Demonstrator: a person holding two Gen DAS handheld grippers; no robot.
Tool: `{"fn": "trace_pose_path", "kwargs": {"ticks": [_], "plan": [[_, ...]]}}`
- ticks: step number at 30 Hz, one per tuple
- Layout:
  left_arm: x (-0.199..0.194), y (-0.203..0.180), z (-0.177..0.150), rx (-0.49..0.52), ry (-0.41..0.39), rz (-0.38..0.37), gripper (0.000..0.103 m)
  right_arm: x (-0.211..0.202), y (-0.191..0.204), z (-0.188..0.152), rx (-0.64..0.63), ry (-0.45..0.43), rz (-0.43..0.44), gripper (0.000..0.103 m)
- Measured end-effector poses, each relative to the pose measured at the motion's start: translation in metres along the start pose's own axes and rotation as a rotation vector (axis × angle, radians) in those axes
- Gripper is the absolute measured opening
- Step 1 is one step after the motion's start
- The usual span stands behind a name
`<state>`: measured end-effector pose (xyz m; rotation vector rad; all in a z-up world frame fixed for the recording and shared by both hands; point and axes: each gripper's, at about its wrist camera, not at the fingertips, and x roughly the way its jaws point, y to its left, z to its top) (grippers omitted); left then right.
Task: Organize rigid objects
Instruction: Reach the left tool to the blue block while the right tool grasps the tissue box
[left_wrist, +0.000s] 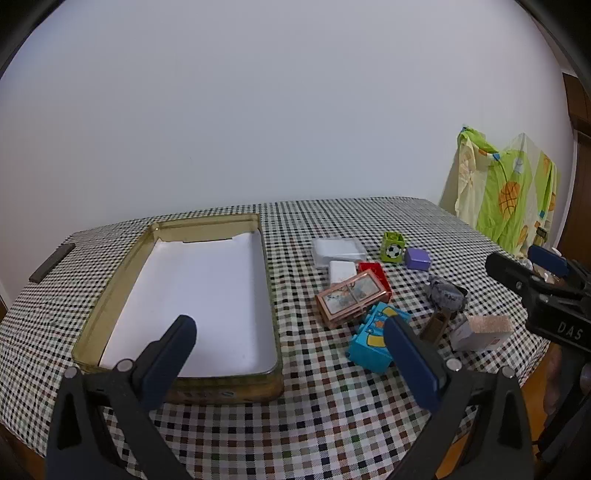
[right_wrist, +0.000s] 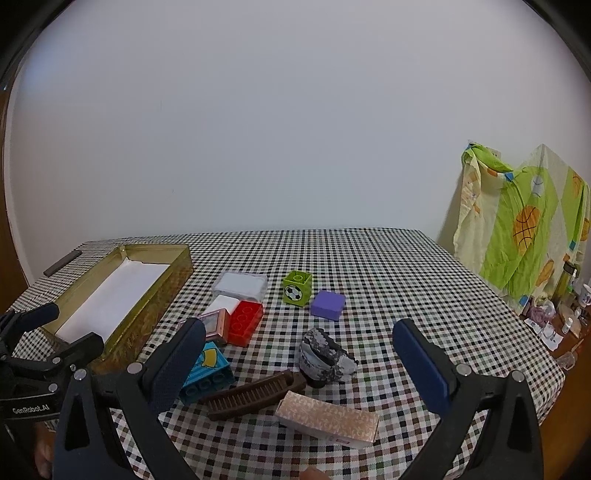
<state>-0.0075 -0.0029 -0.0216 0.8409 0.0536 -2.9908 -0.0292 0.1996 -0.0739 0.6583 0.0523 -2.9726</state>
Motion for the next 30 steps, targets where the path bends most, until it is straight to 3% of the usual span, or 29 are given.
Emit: {"fn": "trace_pose_path", "kwargs": {"ticks": [16,21,30], "plan": [[0.004,-0.007,-0.004,0.007,0.004,-0.007,0.103,-0.003,-0.011,-0.013,0.027,0.034,-0.014,0.102],[0.008,-0.018,-0.009,0.035,0.002,-0.033,0.103,-0.008,-0.021,-0.018,0.055,0.019,-0.027,0.102],[0.023,-0.046,-0.020,0.104,0.018,-0.086,0.103,0.007,-0.034,-0.048,0.104,0.087,-0.041,0.102]]}}
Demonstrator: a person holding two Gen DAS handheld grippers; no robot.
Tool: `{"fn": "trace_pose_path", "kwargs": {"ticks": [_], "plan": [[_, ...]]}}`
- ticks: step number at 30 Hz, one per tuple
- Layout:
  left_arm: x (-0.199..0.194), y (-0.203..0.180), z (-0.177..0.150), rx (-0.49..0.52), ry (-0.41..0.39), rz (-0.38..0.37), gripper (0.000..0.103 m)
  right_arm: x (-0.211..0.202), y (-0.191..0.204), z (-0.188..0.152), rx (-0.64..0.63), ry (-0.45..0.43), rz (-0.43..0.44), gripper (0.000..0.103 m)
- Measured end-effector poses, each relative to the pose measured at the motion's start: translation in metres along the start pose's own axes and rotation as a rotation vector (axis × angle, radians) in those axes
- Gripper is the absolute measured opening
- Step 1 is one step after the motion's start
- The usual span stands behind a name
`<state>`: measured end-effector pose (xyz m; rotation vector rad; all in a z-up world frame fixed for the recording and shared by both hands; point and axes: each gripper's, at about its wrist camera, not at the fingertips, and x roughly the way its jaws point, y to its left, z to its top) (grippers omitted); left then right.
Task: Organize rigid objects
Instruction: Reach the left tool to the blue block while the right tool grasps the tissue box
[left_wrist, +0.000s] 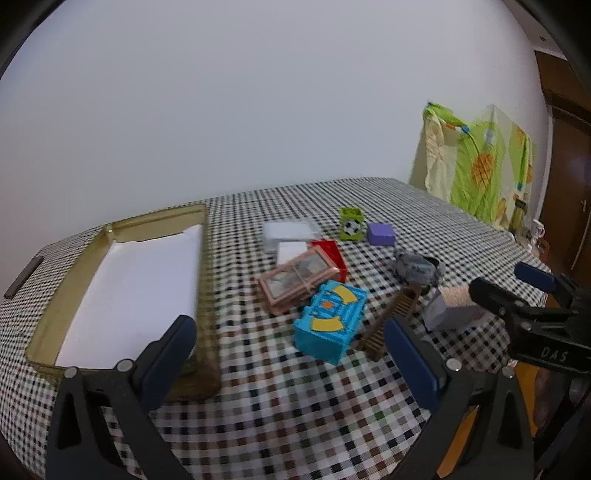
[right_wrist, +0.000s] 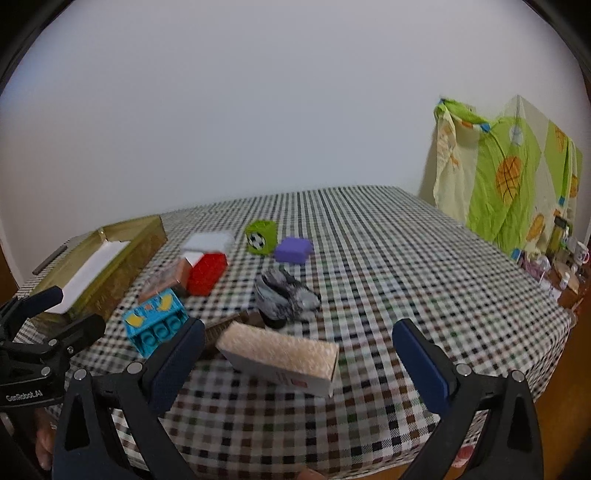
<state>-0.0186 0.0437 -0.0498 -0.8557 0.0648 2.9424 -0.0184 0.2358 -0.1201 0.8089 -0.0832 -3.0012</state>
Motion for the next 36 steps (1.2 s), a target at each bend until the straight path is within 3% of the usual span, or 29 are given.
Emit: {"fn": "trace_pose_path", "kwargs": {"ticks": [15,34,35,36], "plan": [[0.022,-0.011,-0.001,0.043,0.030,-0.045,0.092,0.031,-0.002,-0.015,0.031,0.055,-0.011,0.102],[0.045,-0.019,0.010,0.062,0.107,-0.093,0.092,0.058,-0.001,-0.009,0.093,0.123,0.010,0.102],[0.047,-0.019,0.010,0.058,0.115,-0.098,0.092,0.061,-0.001,-0.009,0.094,0.135,0.011,0.100],[0.048,-0.019,0.010,0.060,0.119,-0.103,0.092,0.061,-0.002,-0.010,0.091,0.137,0.011,0.092]]}}
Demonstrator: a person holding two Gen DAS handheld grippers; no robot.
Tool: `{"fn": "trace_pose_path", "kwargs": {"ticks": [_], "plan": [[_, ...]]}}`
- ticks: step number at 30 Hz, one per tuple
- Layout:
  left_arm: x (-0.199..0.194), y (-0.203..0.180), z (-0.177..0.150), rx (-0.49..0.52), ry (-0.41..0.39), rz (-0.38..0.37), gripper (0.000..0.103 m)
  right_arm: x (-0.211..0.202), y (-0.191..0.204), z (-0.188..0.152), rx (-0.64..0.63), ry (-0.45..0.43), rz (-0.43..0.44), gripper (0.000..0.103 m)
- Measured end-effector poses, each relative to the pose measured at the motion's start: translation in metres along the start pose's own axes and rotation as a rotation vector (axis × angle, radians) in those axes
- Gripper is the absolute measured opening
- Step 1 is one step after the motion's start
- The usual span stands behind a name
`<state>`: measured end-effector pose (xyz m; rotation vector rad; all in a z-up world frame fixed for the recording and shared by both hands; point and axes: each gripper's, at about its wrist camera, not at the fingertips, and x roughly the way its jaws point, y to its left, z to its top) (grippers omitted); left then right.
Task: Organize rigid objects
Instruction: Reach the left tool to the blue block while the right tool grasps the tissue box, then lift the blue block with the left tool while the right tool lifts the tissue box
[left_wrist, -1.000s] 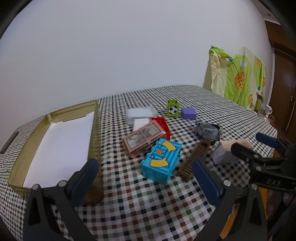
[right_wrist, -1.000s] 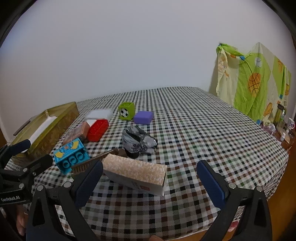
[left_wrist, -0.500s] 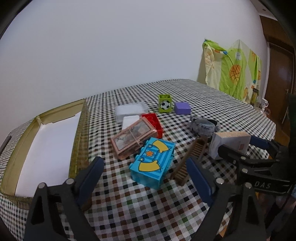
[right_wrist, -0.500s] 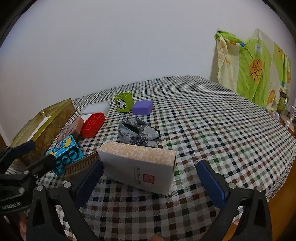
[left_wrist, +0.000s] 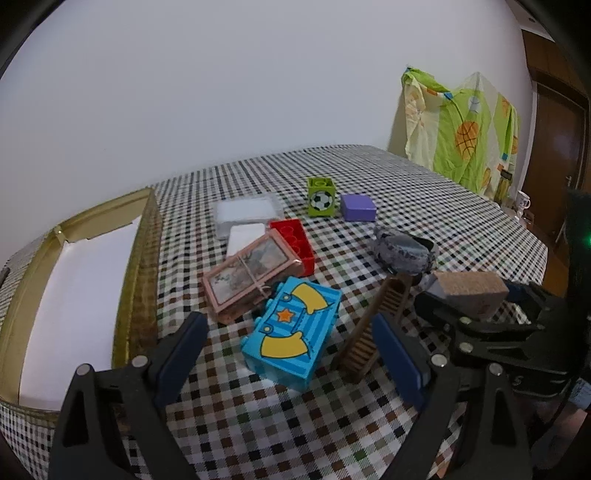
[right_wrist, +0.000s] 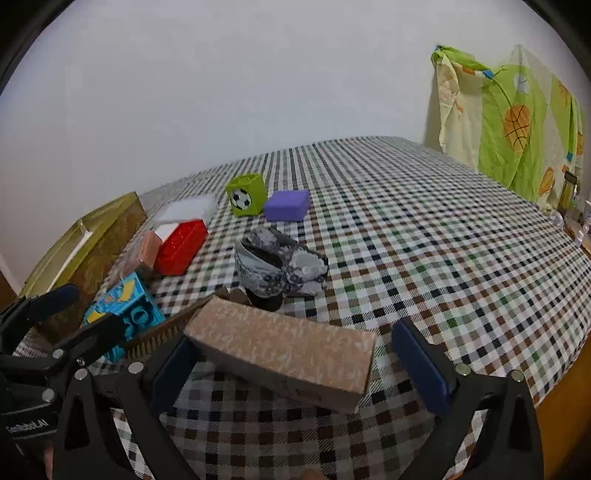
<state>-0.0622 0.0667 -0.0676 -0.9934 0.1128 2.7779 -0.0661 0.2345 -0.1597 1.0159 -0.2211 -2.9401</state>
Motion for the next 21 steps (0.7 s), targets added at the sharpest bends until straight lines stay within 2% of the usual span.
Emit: {"fn": "trace_pose_path", "kwargs": {"ticks": [2,6,7,11,12,16,21], "plan": [[0.002,-0.001,0.000,0.004,0.013,-0.009,0.092,-0.001,-0.001,0.000,-0.004,-0.012,-0.011,0.082],[0.009,0.003,-0.001,-0.023,0.052,-0.045,0.065,-0.005,-0.007,0.001,0.026,-0.020,0.039,0.082],[0.012,0.005,-0.001,-0.036,0.068,-0.060,0.063,-0.005,-0.007,0.001,0.028,-0.023,0.046,0.082],[0.014,0.006,-0.002,-0.051,0.081,-0.090,0.059,-0.009,-0.005,0.000,0.024,-0.043,0.063,0.082],[0.015,0.005,-0.003,-0.050,0.083,-0.096,0.053,-0.010,-0.005,0.000,0.022,-0.045,0.064,0.082],[0.013,0.007,-0.005,-0.056,0.076,-0.115,0.045,-0.012,-0.003,0.001,0.022,-0.060,0.076,0.082],[0.011,0.006,-0.006,-0.053,0.066,-0.118,0.044,-0.015,-0.004,0.000,0.022,-0.075,0.088,0.082]]}}
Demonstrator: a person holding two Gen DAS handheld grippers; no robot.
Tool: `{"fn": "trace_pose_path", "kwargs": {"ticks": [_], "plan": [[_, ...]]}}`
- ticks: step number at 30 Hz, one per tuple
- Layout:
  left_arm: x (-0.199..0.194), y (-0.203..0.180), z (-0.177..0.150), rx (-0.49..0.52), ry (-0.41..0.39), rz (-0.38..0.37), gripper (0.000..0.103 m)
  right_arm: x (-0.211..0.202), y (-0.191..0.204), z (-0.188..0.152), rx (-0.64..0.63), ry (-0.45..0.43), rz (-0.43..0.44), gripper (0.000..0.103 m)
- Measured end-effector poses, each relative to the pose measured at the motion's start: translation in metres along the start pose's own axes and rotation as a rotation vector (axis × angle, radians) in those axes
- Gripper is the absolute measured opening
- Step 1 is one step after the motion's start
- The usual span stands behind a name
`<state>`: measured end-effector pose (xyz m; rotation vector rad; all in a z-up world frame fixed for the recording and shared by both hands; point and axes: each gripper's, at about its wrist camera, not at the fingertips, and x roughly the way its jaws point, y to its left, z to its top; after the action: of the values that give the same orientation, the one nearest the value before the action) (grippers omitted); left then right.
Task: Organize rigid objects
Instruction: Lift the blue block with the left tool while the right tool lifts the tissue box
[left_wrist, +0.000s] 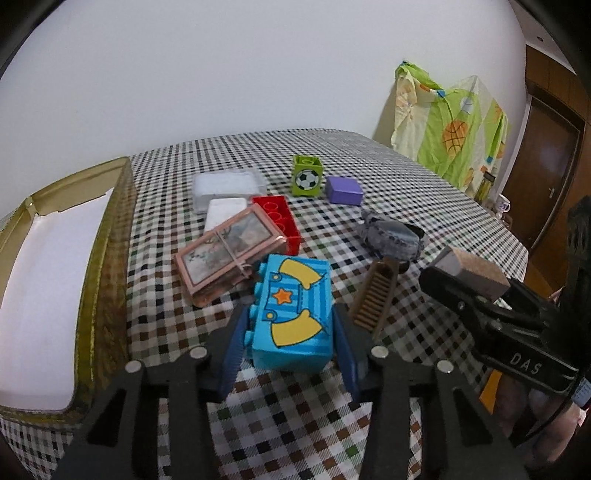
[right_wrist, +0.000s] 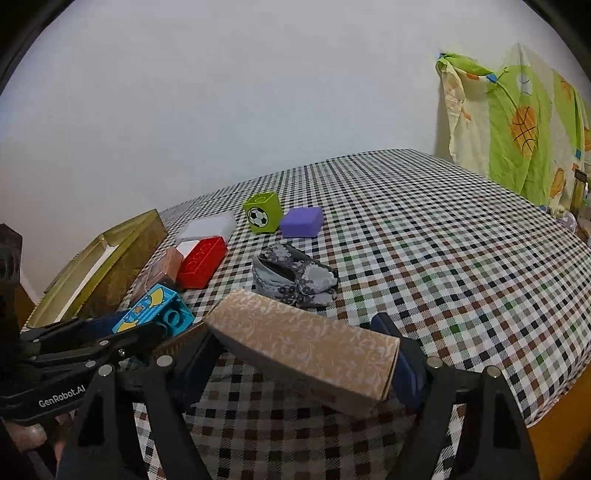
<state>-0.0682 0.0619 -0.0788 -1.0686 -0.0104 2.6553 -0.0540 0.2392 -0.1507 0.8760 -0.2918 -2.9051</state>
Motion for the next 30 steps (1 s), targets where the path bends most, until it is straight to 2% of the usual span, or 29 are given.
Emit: {"fn": "trace_pose_path", "kwargs": {"ticks": [6,14,22,30], "plan": [[-0.005,0.004,0.000,-0.013,-0.040,-0.004,0.042,-0.003,-0.001,-0.001,0.001,-0.020,0.017,0.082],[-0.007,-0.001,0.000,0.022,-0.077,-0.001,0.041,-0.011,0.002,0.001,-0.013,-0.062,0.034,0.082],[-0.028,-0.002,-0.001,0.048,-0.218,0.019,0.041,-0.024,0.000,0.018,-0.009,-0.157,0.042,0.082],[-0.039,0.016,0.012,0.011,-0.303,0.047,0.041,-0.023,-0.002,0.044,-0.010,-0.236,0.032,0.081]]}}
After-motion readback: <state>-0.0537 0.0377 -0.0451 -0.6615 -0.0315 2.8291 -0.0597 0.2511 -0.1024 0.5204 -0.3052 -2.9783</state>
